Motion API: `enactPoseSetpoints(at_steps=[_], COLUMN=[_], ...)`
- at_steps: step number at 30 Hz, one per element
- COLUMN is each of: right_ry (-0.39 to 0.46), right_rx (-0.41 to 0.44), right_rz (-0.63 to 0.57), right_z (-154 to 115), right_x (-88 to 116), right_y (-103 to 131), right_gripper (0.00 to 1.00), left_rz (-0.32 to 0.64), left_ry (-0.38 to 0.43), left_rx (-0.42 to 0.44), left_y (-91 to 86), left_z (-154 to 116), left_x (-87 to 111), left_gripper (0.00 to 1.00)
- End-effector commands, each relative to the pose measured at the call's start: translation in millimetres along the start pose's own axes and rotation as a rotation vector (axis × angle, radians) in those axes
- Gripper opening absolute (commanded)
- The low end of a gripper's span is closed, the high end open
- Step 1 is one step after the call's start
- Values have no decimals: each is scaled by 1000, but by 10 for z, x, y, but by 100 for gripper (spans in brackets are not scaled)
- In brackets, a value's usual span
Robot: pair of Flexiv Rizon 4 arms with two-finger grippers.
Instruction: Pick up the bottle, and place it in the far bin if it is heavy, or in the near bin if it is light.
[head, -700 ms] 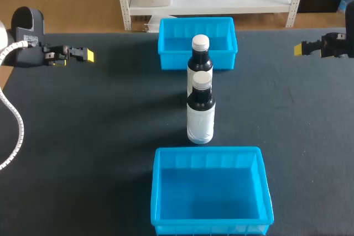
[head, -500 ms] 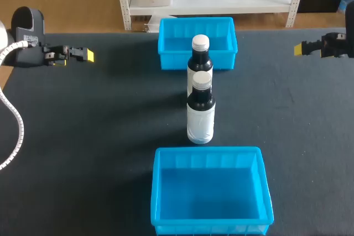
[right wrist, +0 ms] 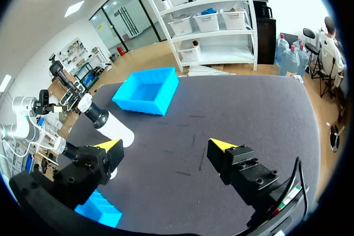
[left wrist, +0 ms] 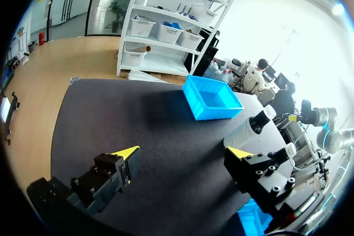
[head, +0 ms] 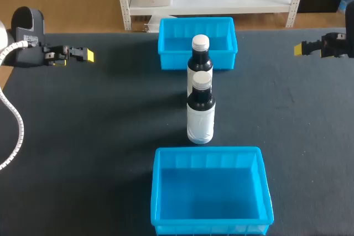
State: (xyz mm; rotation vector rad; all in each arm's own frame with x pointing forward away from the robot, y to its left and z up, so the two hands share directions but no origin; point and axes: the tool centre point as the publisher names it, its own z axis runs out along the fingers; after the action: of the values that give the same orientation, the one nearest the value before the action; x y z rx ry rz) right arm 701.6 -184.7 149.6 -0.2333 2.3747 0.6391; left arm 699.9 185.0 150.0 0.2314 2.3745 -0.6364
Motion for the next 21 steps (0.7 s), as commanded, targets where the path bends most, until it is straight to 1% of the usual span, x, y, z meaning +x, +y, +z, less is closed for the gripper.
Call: enactPoseSetpoints(at_steps=[1,11,12,14,16,17,19,20,21], right_ry=[-1,-1,-1,43,49,57,120,160,160], right_rx=[1,1,-30,-70,-187,-213,-350,-372,-372], right_rz=[0,0,-73,-203,-347,-406,-547,-608,-608], right_z=[-3,-3,0,-18,-77,-112,-170,-207,-207], right_x=[5,5,-32,-122,-233,-284,-346,-375,-375], right_y=[1,1,5,5,9,-4,1,-5,-5], right_gripper=[100,100,100,100,100,100,100,100,100], left_rz=[0,0,0,0,0,0,0,0,0], left_ry=[0,0,0,0,0,0,0,0,0], left_rx=[0,0,0,0,0,0,0,0,0], left_y=[0,0,0,0,0,0,0,0,0], left_z=[0,0,0,0,0,0,0,0,0], left_x=[0,0,0,0,0,0,0,0,0], left_gripper=[100,100,100,100,100,100,100,100,100])
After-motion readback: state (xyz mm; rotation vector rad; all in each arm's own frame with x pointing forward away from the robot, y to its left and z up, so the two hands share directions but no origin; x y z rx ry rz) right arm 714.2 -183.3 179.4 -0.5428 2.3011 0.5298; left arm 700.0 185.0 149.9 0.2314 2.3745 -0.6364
